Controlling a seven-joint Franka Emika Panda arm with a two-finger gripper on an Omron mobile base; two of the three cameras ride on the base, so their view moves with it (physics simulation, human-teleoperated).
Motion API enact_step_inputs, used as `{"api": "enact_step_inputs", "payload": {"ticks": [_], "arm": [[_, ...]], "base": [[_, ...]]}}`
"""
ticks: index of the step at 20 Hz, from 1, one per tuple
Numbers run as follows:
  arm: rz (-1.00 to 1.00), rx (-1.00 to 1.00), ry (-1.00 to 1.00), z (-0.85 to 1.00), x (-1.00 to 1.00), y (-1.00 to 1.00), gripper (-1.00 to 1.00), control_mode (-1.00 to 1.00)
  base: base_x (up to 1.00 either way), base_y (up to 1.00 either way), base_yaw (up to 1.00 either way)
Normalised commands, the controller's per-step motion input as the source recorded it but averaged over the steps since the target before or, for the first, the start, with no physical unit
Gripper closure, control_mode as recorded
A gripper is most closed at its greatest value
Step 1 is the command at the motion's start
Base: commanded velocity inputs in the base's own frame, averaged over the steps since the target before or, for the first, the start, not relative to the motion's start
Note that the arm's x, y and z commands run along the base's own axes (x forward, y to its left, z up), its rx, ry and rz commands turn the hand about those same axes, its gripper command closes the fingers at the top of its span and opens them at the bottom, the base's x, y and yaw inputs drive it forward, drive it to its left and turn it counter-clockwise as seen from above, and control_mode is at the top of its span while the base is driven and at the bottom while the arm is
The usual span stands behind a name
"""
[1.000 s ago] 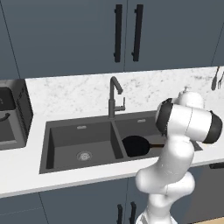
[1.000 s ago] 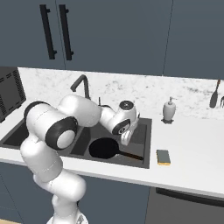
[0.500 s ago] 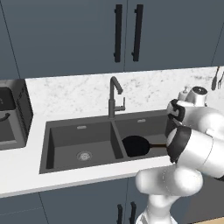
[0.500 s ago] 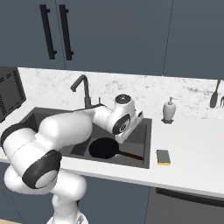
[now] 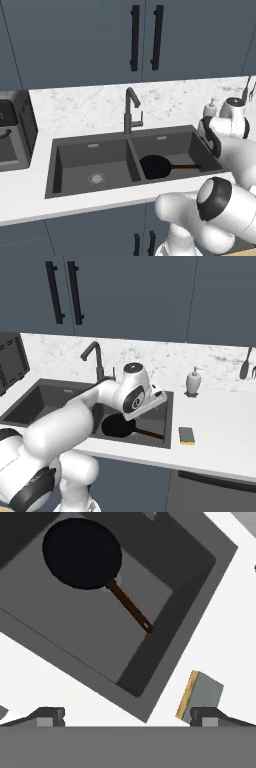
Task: Pick the pan and sponge and place them into the sink. Then turn on the water.
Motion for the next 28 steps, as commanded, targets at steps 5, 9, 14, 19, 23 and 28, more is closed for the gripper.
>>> {"api": "enact_step_inputs", "payload": {"ticks": [5, 9, 14, 19, 23, 28], "arm": [[-0.21, 0.08, -0.08, 0.01, -0.46, -0.20, -1.00, -1.00], [-0.11, 0.09, -0.12, 0.00, -0.22, -0.54, -1.00, -1.00], [-0.05, 0.07, -0.04, 0.00, 0.00, -0.49, -1.00, -1.00], [0.00, 0.06, 0.03, 0.00, 0.05, -0.37, -1.00, -1.00], [0.00, 0.05, 0.06, -0.01, 0.11, -0.39, -1.00, -1.00], [0.00, 0.01, 0.04, -0.07, 0.25, -0.22, -1.00, -1.00]], "base": [[0.00, 0.00, 0.00], [0.00, 0.00, 0.00], [0.00, 0.00, 0.00], [0.00, 0.00, 0.00], [0.00, 0.00, 0.00], [0.00, 0.00, 0.00]]}}
